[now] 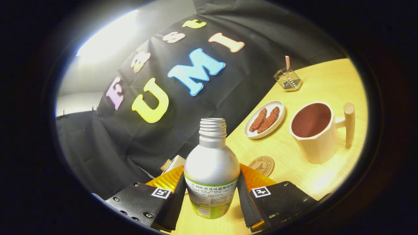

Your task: Take the bottle from table, then pour the juice into the cup, finally place the bottle on the coaster

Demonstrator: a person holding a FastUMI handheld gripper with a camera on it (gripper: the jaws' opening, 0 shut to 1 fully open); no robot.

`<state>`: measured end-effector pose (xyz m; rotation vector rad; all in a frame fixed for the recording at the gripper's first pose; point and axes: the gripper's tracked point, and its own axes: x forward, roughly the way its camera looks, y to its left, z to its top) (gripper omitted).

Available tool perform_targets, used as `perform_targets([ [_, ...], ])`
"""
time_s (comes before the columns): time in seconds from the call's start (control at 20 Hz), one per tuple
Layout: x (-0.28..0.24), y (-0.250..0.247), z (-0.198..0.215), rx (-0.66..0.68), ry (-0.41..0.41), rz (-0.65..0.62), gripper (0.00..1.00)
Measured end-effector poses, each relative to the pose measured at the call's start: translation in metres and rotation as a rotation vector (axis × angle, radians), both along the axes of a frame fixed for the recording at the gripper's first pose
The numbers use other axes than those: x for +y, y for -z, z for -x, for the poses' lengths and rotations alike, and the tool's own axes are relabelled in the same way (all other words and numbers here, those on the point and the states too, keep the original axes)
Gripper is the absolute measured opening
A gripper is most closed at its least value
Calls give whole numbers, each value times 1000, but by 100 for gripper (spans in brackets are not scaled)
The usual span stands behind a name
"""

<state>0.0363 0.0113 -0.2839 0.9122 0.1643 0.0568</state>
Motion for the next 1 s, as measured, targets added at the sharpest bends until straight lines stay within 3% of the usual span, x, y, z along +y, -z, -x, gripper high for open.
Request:
perform_targets([
  [0.2,-4,-5,-3,-23,0,-242,75],
  [0.4,-15,-3,-3,-15,22,-394,74],
  [1.0,-35,-1,-5,-6,77,-661,75],
])
